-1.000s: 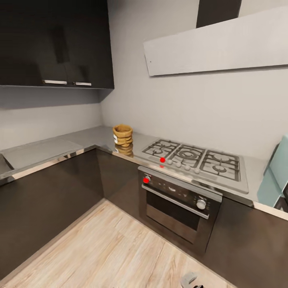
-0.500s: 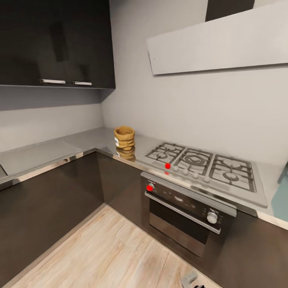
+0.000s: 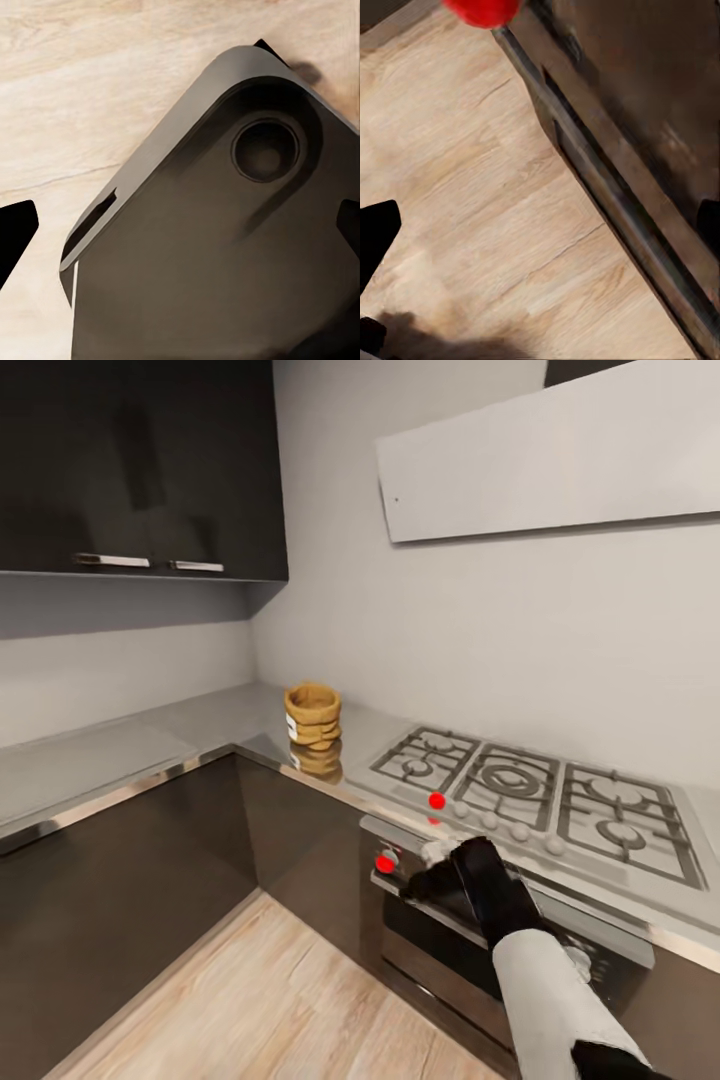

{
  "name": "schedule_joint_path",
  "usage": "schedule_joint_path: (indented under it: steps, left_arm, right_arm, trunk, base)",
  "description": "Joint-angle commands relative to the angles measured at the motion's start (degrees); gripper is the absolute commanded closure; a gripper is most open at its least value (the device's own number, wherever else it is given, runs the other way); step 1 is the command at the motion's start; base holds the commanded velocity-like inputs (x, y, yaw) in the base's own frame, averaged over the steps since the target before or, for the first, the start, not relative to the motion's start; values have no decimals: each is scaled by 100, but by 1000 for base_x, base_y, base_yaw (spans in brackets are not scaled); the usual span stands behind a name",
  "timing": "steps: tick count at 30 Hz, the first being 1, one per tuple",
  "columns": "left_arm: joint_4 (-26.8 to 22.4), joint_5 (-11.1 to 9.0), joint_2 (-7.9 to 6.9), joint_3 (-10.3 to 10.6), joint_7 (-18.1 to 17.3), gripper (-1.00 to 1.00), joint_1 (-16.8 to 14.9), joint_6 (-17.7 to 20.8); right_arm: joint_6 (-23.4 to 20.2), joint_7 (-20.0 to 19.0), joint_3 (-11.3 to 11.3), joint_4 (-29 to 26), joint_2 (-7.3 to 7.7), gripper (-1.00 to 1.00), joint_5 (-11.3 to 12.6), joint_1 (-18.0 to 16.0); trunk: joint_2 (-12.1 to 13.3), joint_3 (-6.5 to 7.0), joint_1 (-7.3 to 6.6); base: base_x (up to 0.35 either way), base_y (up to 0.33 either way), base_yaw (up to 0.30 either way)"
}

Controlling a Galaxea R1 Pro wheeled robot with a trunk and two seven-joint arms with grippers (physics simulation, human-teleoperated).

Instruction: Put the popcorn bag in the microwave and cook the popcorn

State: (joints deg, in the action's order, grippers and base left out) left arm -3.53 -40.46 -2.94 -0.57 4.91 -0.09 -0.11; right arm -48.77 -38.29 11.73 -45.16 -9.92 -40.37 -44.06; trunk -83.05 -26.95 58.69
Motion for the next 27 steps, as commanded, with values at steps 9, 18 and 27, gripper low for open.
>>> schedule_joint_path:
  steps: [9,18,27]
  left_arm:
    - [-8,33,9,-4,18,-100,0,-24]
    - [-8,55,20,4,18,-100,0,-50]
    - [-8,56,22,22,1,-100,0,-9]
  right_arm:
    - [-1123,-683,-13,-767,-8,-100,1042,-2327]
    - [-1123,-638,-13,-1899,-8,-100,992,-2597]
    - [-1123,311,-15,-1932,-8,-100,963,-2599]
  trunk:
    - [-3,-6,3]
    - [-3,-6,3]
    - [-3,-6,3]
  base:
    - [322,2,0]
    - [169,0,0]
    - [246,108,0]
